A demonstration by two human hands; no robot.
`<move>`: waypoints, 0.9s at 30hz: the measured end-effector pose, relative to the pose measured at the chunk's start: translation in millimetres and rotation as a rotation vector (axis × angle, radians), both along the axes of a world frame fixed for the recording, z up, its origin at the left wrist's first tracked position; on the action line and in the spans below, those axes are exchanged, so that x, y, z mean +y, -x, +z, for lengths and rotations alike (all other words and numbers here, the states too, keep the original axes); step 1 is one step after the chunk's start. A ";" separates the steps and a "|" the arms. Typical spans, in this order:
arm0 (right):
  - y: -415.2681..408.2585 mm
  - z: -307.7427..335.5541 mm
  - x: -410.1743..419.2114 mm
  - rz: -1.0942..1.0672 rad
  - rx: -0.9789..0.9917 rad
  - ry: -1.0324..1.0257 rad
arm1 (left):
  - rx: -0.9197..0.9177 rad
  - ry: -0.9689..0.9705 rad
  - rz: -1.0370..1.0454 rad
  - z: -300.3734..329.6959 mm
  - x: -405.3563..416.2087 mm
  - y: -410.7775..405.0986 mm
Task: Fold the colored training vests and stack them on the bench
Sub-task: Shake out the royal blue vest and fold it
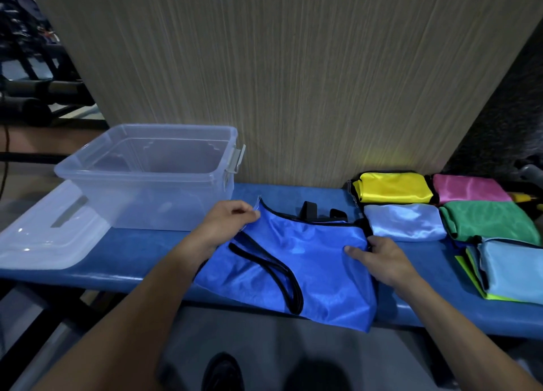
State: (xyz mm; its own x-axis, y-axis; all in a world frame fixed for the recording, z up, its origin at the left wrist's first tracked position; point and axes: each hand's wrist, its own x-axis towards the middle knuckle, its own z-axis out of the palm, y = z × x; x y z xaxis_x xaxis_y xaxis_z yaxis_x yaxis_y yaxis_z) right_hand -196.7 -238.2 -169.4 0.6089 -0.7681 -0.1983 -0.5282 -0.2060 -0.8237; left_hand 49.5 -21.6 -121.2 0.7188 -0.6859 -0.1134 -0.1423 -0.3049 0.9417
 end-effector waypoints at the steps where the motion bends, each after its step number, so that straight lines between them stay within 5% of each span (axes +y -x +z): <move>1: -0.4 -1.0 -0.5 0.001 0.000 0.002 | 0.109 0.072 -0.027 5.2 -0.4 1.2; 5: -0.2 -3.6 -2.0 0.002 0.017 0.023 | 0.328 0.163 -0.005 16.4 -4.4 2.3; 11: -0.1 -1.2 0.9 -0.009 0.052 0.068 | 0.002 -0.302 0.107 -15.6 -3.4 -9.5; 18: -3.6 -3.4 -3.6 -0.087 0.074 0.032 | -0.667 -0.729 0.060 -17.5 -13.4 2.5; 27: -9.4 -1.6 -4.6 -0.128 0.013 -0.037 | -0.688 -0.794 0.067 -26.1 -26.4 18.4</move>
State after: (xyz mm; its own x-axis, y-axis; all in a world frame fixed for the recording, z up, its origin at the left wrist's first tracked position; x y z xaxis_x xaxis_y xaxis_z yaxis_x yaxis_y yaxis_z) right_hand -187.3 -242.7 -171.0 0.5033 -0.8314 -0.2354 -0.5587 -0.1053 -0.8226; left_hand 31.1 -48.1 -147.3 0.8328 -0.5496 -0.0659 -0.5301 -0.8262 0.1909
